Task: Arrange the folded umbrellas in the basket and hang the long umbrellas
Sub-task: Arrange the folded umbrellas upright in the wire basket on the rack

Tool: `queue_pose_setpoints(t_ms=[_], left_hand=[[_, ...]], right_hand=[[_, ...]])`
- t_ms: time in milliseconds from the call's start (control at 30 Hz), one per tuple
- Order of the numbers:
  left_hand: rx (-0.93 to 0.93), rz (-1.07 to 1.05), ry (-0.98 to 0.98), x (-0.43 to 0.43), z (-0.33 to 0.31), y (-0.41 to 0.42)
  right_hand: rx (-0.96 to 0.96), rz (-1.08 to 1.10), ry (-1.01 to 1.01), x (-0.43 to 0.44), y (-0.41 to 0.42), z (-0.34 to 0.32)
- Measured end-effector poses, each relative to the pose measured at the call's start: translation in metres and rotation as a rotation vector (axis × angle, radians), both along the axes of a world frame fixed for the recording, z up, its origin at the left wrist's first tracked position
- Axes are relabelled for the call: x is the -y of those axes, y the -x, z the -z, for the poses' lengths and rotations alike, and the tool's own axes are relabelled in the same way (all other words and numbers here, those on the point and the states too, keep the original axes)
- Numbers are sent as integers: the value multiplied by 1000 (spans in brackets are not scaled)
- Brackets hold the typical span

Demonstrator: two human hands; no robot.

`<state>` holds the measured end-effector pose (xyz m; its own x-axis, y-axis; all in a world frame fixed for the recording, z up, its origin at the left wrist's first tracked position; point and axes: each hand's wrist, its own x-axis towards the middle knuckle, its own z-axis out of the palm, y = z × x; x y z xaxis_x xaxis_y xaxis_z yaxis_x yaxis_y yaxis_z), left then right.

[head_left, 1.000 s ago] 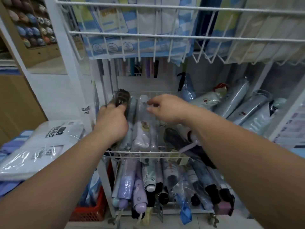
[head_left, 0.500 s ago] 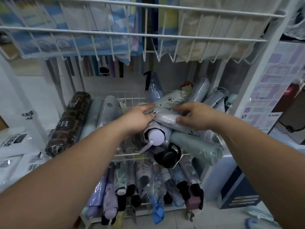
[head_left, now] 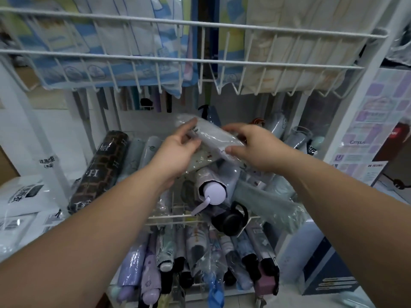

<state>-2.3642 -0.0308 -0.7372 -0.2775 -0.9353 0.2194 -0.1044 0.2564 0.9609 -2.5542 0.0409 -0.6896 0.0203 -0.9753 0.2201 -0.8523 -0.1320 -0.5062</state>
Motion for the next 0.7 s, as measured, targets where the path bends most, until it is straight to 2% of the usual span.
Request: queue_pose_setpoints(t_ms=[133, 233, 433, 500, 567, 700], left_hand=[[-124, -37, -15, 5, -11, -29], [-205, -117, -9, 14, -17, -64], [-122, -223, 31, 36, -21, -129], [17, -221, 24, 38, -15, -141], [232, -208, 36, 39, -7, -148], [774, -214, 264, 39, 4, -147]], right_hand=[[-56, -50, 51, 23, -52, -19], [-31, -106, 47, 39, -95, -16], [326, -179, -92, 58, -168, 10], [318, -169, -144, 61, -181, 22], [214, -148, -219, 60, -190, 34], [-92, -164, -262, 59, -196, 48]])
